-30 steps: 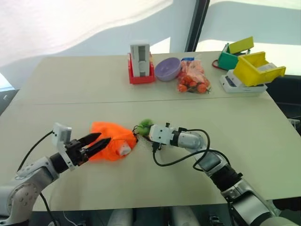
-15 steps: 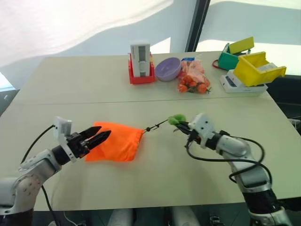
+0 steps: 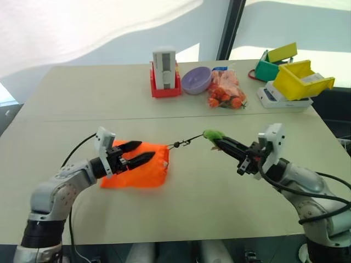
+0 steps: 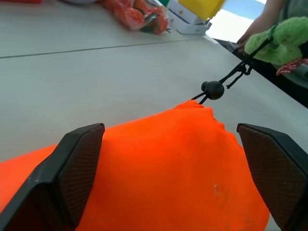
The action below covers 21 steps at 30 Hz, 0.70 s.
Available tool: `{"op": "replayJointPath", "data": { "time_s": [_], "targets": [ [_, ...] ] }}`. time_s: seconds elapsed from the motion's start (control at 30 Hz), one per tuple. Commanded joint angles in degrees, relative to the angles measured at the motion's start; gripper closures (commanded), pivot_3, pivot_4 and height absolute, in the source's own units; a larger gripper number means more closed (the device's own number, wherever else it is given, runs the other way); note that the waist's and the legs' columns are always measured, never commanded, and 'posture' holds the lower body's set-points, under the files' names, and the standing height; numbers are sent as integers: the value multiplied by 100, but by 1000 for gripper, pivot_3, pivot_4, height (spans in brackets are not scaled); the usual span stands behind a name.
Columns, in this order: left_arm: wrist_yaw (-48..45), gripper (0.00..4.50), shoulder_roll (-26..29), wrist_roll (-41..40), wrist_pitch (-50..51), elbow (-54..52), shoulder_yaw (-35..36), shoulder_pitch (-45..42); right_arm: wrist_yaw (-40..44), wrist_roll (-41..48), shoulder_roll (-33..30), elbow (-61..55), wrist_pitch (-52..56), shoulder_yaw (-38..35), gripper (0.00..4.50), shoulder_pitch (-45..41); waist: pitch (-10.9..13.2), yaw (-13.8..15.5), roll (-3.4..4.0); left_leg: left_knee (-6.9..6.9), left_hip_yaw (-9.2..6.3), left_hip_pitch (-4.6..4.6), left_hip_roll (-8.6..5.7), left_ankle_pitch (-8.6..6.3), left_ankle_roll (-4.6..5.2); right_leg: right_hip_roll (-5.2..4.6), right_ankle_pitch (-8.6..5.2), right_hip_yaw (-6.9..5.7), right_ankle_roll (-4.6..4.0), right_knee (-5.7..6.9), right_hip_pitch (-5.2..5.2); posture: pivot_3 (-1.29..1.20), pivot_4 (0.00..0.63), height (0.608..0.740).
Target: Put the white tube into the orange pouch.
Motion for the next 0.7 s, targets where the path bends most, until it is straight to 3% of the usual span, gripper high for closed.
{"op": "replayJointPath", "data": {
  "time_s": [0.03, 0.27, 0.43, 0.7],
  "targets": [
    [-428, 47, -86, 451, -441, 105, -492, -485, -37, 149, -93, -213, -7, 156, 4500, -159, 1, 7, -1, 2, 0, -1, -4, 0, 0, 2, 0, -2, 0, 0, 0, 0, 150, 740],
    [-822, 47, -354, 1545, -1705, 630, -1106, -1144, -57, 401, -117, -240, -14, 253, 4500, -266, 2, -13, -2, -1, 3, -5, -1, 0, 0, 15, -1, -3, 3, -2, -6, 0, 150, 740],
    [-1427, 47, -378, 1262, -1291, 1085, -1127, -1463, -20, 502, -197, -290, -37, 385, 4500, -328, 2, -13, -3, 1, 2, -4, 0, 0, 1, 18, -1, -4, 3, 0, -5, 0, 150, 740],
    [-2922, 47, -187, 1737, -1565, 2518, -1598, -2259, 187, 652, -480, -325, -8, 618, 4500, -468, 5, 5, -6, 3, 1, -6, -2, 1, 1, 23, -1, -7, 3, 1, -5, 0, 150, 740]
  ]
}}
